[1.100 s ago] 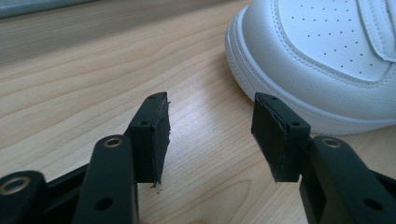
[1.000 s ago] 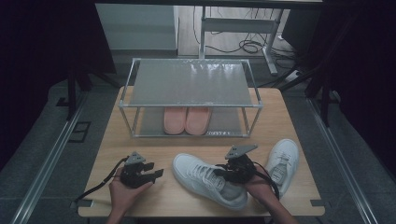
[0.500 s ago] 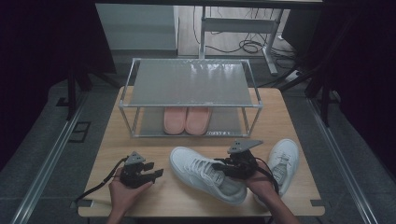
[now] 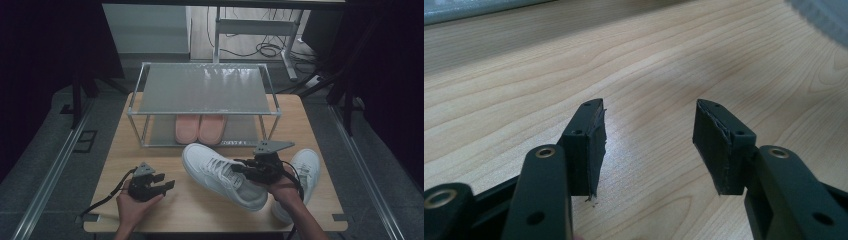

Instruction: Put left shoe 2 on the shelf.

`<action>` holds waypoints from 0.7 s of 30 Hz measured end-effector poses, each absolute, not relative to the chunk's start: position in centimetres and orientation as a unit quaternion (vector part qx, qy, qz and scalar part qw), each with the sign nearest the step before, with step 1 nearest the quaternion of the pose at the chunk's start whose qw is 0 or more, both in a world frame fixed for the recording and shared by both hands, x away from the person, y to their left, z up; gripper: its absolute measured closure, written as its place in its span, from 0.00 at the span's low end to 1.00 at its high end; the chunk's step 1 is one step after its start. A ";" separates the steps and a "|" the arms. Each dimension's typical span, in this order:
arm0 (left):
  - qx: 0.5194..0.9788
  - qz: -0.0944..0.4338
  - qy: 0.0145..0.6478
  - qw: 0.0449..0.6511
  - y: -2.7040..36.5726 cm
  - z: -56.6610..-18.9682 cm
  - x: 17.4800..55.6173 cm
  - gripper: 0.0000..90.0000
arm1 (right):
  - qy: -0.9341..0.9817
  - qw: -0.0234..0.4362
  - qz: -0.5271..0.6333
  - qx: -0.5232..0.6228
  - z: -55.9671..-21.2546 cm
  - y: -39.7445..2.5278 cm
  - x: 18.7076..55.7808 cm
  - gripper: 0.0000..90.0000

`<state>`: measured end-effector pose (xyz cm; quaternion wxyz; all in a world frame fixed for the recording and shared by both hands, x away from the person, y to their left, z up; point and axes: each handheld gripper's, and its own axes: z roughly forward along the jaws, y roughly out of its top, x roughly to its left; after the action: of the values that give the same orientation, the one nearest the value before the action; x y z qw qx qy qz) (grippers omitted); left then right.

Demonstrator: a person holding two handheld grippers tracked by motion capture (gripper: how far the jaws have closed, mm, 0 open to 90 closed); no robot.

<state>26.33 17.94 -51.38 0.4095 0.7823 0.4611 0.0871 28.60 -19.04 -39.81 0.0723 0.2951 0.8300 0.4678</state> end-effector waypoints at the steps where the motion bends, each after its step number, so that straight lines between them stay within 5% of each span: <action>1: 0.782 0.087 0.461 0.409 17.9 -51.4 26.3 0.53 | 0.829 0.076 0.469 0.296 -39.7 -19.1 28.6 0.89; 21: 0.782 0.089 0.461 0.410 18.1 -51.3 26.3 0.52 | 0.807 0.109 0.507 0.283 -34.7 -18.6 30.0 0.89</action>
<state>26.34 18.06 -51.27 0.4100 0.7821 0.4607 0.0893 30.02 -18.58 -34.66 0.1094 0.2832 0.8066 0.5071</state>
